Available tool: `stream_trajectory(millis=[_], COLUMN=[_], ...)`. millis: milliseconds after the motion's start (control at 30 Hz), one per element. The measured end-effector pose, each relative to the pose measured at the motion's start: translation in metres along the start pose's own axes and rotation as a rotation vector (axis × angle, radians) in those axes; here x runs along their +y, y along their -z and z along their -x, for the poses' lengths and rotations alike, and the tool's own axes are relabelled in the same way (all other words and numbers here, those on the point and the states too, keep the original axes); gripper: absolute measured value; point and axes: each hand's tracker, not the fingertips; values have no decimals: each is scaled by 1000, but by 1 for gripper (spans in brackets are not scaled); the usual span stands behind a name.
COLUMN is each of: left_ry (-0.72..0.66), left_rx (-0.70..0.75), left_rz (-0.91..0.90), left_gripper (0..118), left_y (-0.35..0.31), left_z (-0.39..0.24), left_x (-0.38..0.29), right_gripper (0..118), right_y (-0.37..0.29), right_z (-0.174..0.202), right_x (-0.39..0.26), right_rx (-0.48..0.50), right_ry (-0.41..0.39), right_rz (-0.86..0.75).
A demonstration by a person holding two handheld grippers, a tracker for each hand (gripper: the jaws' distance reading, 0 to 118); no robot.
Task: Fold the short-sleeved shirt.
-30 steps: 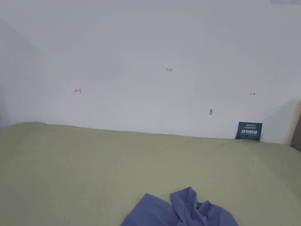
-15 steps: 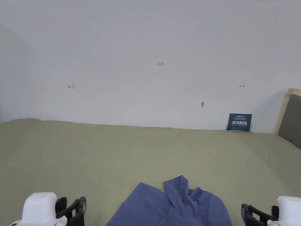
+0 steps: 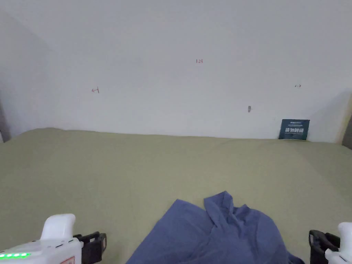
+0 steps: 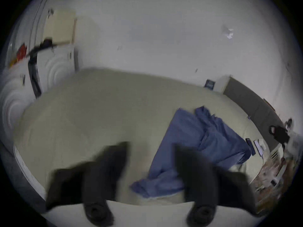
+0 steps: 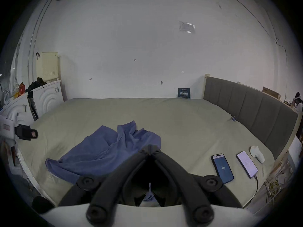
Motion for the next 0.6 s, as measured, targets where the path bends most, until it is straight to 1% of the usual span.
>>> stream_trajectory(millis=[33, 100, 133, 200, 267, 333, 400, 433, 467, 500, 533, 567, 600], left_ry=[-27, -56, -46, 10, 123, 196, 205, 215, 223, 225, 226, 227, 219], left_rx=[-28, -132, -132, -101, -27, -54, -101, -112, -98, -83, -43, 0, -20], left_rz=[88, 195, 259, 316, 272, 290, 340, 368, 392, 402, 415, 400, 384], left_gripper=[96, 97, 97, 97, 97, 97, 96, 90, 79, 61, 36, 36, 31], left_y=[13, 30, 31, 39, 31, 34, 51, 55, 59, 61, 74, 73, 71], left_z=[9, 23, 18, 14, -8, -22, -15, -19, -23, -26, -15, -18, -21], left_x=[2, -2, -6, -17, -31, -45, -50, -55, -60, -64, -65, -67, -68], right_gripper=[0, 0, 0, 0, 0, 0, 0, 0, 0, 0, 0, 0, 0], right_y=[0, 0, 0, 1, 4, 9, 15, 17, 19, 22, 26, 32, 38], right_z=[-2, -5, -7, -12, -16, -19, -19, -20, -20, -21, -22, -22, -21], right_x=[0, -2, -3, -5, -10, -14, -16, -16, -17, -17, -16, -16, -14], right_rx=[3, 4, 7, 10, 11, 12, 10, 18, 31, 46, 58, 63, 69], right_ry=[-2, -2, 4, 19, 41, 50, 51, 55, 67, 80, 86, 82, 74], right_rz=[5, 15, 22, 42, 66, 83, 111, 118, 126, 130, 136, 144, 153])
